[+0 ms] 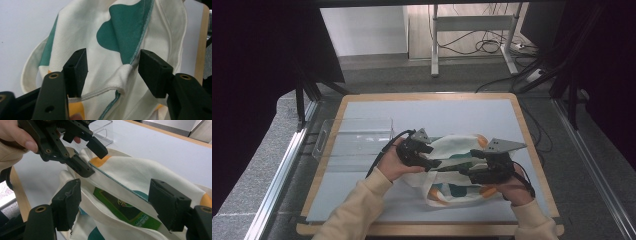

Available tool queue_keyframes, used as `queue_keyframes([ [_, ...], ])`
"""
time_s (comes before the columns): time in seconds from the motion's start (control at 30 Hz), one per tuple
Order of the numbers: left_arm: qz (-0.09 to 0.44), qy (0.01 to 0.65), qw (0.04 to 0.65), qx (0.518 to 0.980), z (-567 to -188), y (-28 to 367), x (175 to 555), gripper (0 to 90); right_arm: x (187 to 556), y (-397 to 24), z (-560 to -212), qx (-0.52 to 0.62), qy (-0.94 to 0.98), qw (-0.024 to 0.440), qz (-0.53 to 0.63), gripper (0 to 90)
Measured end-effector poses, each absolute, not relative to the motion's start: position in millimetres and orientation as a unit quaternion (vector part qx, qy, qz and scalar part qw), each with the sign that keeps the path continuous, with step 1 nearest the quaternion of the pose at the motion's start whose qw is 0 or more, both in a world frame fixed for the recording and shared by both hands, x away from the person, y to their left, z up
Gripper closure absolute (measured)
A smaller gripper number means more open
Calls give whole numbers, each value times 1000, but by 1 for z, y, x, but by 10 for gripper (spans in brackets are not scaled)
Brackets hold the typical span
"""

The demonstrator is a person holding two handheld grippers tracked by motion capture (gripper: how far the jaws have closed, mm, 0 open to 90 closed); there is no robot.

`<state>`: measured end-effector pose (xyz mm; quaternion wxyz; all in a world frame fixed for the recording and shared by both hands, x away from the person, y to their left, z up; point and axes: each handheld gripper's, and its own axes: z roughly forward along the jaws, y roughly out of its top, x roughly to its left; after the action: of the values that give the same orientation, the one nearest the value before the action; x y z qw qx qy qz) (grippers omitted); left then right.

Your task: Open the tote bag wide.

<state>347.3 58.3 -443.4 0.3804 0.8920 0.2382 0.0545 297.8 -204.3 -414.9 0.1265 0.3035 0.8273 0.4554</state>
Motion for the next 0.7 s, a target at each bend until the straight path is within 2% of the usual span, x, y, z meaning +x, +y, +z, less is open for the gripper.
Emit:
queue_keyframes([
  [0.1, 50, 237, 379, 893, -445, 56, 347, 467, 298, -204, -415, 303, 828, 126, 454, 267],
  [0.27, 43, 213, 377, 900, -445, 54, 345, 632, 298, -204, -416, 303, 829, 125, 453, 267],
  [0.3, 41, 212, 377, 901, -445, 53, 344, 632, 298, -204, -416, 303, 829, 125, 453, 267],
  [0.33, 39, 205, 372, 904, -444, 53, 344, 689, 298, -204, -416, 303, 830, 125, 452, 267],
  [0.47, 37, 200, 370, 907, -445, 52, 344, 769, 298, -203, -417, 301, 830, 126, 452, 267],
  [0.7, 36, 204, 371, 905, -443, 53, 345, 817, 298, -203, -417, 302, 830, 125, 452, 267],
])
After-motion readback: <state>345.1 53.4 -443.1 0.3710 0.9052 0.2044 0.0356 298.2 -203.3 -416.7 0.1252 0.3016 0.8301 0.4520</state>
